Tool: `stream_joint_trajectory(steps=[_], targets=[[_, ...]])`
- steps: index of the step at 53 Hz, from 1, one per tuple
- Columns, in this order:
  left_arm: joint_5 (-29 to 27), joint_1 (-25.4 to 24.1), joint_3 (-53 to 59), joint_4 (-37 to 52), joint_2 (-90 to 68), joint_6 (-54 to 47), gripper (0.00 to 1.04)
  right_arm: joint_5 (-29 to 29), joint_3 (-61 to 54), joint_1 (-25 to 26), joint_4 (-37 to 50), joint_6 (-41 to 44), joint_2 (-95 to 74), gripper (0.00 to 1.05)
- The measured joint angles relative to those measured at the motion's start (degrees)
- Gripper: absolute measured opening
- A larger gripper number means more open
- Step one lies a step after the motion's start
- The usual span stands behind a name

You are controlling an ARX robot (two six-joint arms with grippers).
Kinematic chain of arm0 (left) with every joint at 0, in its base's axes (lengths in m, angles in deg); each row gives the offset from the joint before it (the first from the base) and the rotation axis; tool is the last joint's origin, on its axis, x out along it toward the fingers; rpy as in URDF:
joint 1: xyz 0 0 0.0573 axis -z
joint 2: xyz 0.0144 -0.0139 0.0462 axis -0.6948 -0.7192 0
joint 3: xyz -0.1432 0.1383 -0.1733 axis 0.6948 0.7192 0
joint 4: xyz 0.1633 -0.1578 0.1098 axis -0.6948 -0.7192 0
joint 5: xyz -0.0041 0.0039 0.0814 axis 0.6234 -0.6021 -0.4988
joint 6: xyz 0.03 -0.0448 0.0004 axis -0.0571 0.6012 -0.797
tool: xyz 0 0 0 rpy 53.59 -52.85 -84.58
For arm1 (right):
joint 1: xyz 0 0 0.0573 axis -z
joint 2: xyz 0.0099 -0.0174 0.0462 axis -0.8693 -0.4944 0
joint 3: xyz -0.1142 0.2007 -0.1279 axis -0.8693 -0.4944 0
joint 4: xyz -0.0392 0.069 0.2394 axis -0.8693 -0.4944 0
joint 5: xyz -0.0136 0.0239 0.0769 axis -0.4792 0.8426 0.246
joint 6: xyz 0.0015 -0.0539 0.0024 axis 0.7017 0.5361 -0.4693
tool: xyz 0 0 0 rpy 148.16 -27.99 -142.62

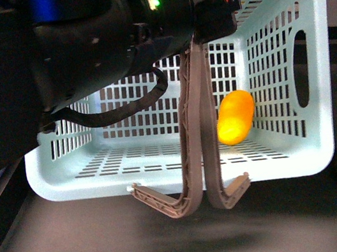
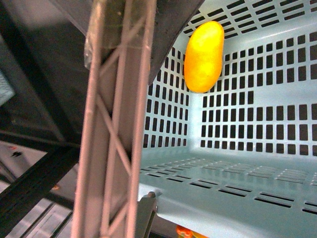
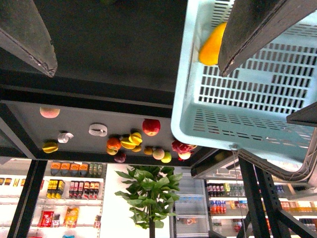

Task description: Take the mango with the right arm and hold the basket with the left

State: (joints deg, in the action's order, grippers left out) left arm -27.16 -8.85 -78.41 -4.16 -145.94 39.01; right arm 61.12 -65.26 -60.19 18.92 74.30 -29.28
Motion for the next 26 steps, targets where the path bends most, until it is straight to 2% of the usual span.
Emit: stream_joint_trajectory(steps=[5,12,18,26], targets=[[-5.3,-0.6,-3.7,-2.9,-1.9,1.0,0.07,0.0,0.0,0.0,0.0,0.0,0.0,0.97],[-9.7,-2.5,-7.5,-4.7,-3.6,5.9,0.07,0.0,0.0,0.0,0.0,0.0,0.0,0.97],[-15.0,-5.3,-12.8,-9.3,-5.5,18.1,0.07,0.0,0.0,0.0,0.0,0.0,0.0,0.97],[-18.9,-8.2,-17.8,-16.2,-9.2,35.1,0.07,0.0,0.0,0.0,0.0,0.0,0.0,0.97]])
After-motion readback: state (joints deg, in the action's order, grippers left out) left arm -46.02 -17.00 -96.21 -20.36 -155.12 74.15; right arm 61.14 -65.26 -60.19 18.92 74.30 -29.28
